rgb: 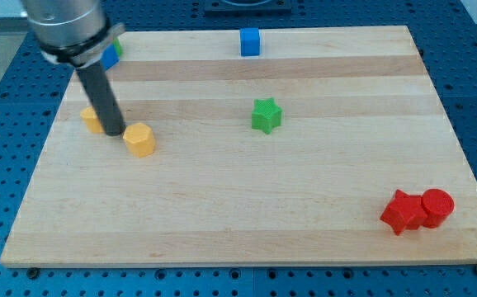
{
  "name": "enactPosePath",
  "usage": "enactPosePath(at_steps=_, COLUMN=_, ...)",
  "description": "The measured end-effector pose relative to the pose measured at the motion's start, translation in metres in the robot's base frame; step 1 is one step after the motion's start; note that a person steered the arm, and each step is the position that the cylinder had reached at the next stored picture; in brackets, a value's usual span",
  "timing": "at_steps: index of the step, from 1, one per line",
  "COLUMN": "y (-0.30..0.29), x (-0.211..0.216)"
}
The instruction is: Push yellow hexagon above green star
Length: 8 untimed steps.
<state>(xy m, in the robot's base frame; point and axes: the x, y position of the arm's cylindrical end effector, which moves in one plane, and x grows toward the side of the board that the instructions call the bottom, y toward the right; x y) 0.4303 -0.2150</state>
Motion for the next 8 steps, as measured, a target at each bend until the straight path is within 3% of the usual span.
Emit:
enactPosePath(at_steps=1, y=-0.031, x=0.026)
enactPosePath(at_steps=2, y=-0.024, x=0.049)
enactPosePath(at_steps=4, y=0.075, x=0.031)
enactPosePath(at_steps=5, y=0.094, x=-0.007)
enactPosePath(at_steps=8, y=0.076, x=0.004)
